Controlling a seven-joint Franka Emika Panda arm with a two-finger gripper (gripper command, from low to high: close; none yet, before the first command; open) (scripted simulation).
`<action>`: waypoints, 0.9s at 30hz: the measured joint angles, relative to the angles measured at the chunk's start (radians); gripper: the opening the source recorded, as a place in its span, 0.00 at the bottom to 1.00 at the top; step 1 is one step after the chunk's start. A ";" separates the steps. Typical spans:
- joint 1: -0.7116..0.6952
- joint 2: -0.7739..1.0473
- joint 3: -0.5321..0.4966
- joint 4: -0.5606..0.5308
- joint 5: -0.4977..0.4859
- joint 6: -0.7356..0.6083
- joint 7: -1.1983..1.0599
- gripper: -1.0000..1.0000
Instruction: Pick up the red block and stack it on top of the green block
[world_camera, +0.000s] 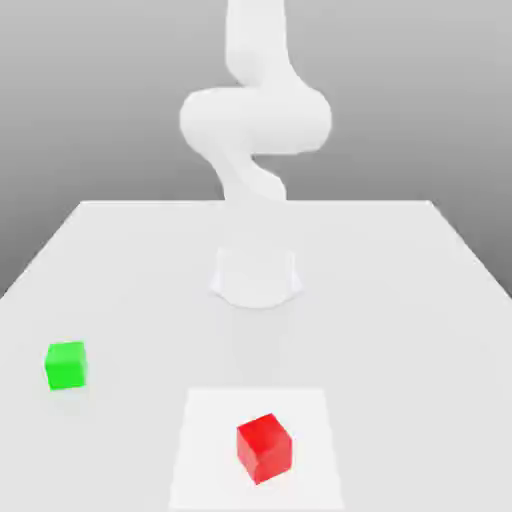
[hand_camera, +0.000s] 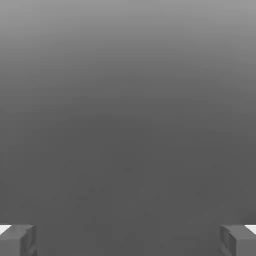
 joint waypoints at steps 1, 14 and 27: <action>-0.018 0.038 0.017 -0.013 -0.002 0.018 0.046 0.50; -0.180 0.494 0.183 -0.169 -0.068 0.230 0.622 0.50; -0.147 0.946 0.145 -0.268 -0.128 0.487 1.065 0.50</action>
